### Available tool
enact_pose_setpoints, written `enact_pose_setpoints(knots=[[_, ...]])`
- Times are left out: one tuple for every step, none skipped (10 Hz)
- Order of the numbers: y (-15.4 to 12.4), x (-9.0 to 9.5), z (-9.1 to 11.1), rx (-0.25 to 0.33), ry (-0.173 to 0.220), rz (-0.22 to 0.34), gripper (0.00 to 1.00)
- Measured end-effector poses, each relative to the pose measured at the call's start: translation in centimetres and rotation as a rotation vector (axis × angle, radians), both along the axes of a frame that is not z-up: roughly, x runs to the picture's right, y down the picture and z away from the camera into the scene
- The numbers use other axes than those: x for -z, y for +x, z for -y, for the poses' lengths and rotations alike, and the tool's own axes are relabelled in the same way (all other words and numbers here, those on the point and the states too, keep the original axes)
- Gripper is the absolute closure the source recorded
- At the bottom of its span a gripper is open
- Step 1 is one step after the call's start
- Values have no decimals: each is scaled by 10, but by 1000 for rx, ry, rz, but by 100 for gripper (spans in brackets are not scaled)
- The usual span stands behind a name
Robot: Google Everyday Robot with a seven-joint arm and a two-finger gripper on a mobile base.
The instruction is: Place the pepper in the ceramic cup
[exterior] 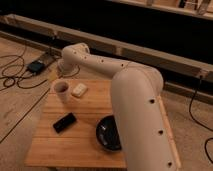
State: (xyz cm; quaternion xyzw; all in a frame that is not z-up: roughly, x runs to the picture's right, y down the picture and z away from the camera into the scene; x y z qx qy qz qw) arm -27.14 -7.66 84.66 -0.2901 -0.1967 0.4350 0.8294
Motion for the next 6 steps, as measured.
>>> enact_pose_setpoints(knots=[[7,4,2,-6,-2,-2,26],[17,8,6,-17,-4,-9,26],[20,7,5,-19,-7,-13,26],[15,9,4,-17,-8,-8,26],[16,9,4,-18,-8,-8,26],[16,8,4,-18,-8,-9,26]])
